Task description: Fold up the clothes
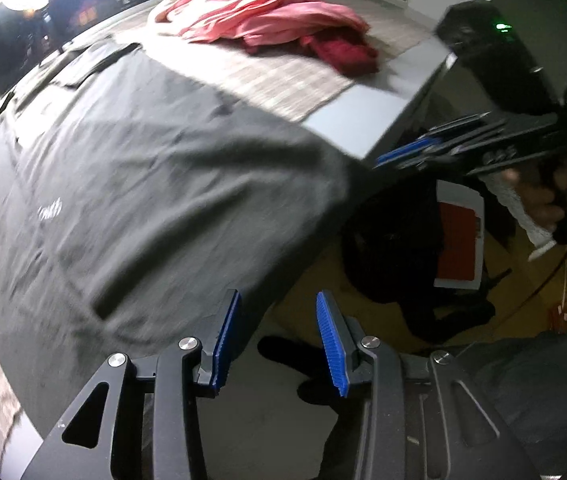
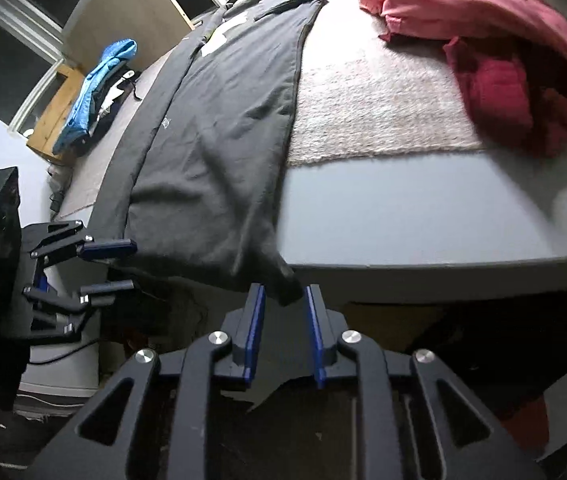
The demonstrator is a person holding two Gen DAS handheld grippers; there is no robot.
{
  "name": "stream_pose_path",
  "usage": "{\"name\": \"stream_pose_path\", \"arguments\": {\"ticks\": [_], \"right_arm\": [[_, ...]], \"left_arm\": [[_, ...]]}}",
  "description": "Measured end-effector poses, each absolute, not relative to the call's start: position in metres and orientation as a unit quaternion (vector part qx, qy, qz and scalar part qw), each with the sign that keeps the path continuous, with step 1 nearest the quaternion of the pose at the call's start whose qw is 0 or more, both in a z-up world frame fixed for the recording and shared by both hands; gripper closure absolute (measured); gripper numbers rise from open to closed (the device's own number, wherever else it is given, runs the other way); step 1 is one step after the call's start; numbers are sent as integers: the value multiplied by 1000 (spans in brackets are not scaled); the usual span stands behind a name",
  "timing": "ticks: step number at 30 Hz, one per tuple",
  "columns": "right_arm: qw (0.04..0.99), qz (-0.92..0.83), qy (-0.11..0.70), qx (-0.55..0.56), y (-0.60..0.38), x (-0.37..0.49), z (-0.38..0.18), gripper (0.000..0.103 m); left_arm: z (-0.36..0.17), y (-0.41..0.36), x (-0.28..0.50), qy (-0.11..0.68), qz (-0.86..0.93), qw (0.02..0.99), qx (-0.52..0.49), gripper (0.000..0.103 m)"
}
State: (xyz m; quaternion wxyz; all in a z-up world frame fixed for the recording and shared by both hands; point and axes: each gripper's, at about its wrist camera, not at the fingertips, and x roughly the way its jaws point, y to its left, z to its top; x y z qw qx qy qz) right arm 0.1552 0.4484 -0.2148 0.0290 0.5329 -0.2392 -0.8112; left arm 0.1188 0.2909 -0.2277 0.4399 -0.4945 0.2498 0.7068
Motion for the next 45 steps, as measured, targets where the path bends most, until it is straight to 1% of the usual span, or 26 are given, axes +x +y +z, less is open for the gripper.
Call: {"name": "stream_pose_path", "arguments": {"ticks": [5, 7, 9, 12, 14, 18, 21, 22, 25, 26, 27, 28, 29, 32, 33, 34, 36, 38, 42, 45], "right_arm": [[34, -809, -215, 545, 436, 148, -221, 82], [37, -810, -206, 547, 432, 147, -223, 96], [42, -813, -208, 543, 431, 148, -220, 97], [51, -823, -215, 523, 432, 156, -200, 97], [58, -827, -222, 513, 434, 161, -187, 97], [73, -826, -240, 504, 435, 163, -173, 97], [80, -820, -258, 505, 436, 160, -172, 97], [81, -816, -264, 508, 437, 159, -173, 97], [82, -809, -280, 510, 443, 159, -173, 97], [83, -806, -284, 512, 444, 158, -172, 96], [84, -803, -289, 515, 447, 156, -171, 93], [83, -800, -293, 517, 452, 153, -169, 93], [76, -803, -292, 514, 457, 148, -164, 93], [53, -832, -259, 488, 488, 109, -142, 93], [45, -842, -246, 478, 499, 94, -133, 88], [36, -852, -231, 468, 510, 77, -127, 80], [11, -863, -207, 461, 529, 23, -127, 78], [-5, -866, -197, 460, 545, -32, -135, 78], [-44, -863, -167, 475, 566, -137, -168, 78], [-61, -842, -178, 506, 577, -193, -201, 78]], "left_arm": [[-223, 311, 124, 255, 709, 453, -476, 65], [-224, 319, 126, 255, 712, 457, -468, 65], [-224, 324, 131, 257, 716, 463, -455, 65], [-227, 335, 144, 274, 720, 479, -420, 65], [-230, 343, 153, 293, 724, 483, -397, 60], [-230, 359, 161, 310, 740, 480, -354, 59], [-229, 364, 158, 295, 755, 476, -341, 60], [-229, 363, 154, 282, 756, 478, -346, 62], [-229, 358, 145, 252, 761, 482, -354, 87], [-228, 356, 143, 246, 763, 482, -354, 91], [-227, 352, 141, 238, 762, 484, -358, 96], [-224, 346, 138, 228, 765, 480, -365, 98], [-222, 342, 134, 214, 765, 481, -372, 98], [-211, 327, 125, 175, 769, 482, -380, 98], [-206, 322, 122, 163, 772, 483, -381, 98], [-202, 317, 118, 152, 774, 481, -383, 98], [-197, 307, 110, 128, 777, 477, -390, 98], [-194, 298, 102, 105, 780, 470, -399, 98], [-198, 291, 90, 87, 784, 454, -414, 98], [-203, 286, 84, 67, 785, 444, -426, 99]]}}
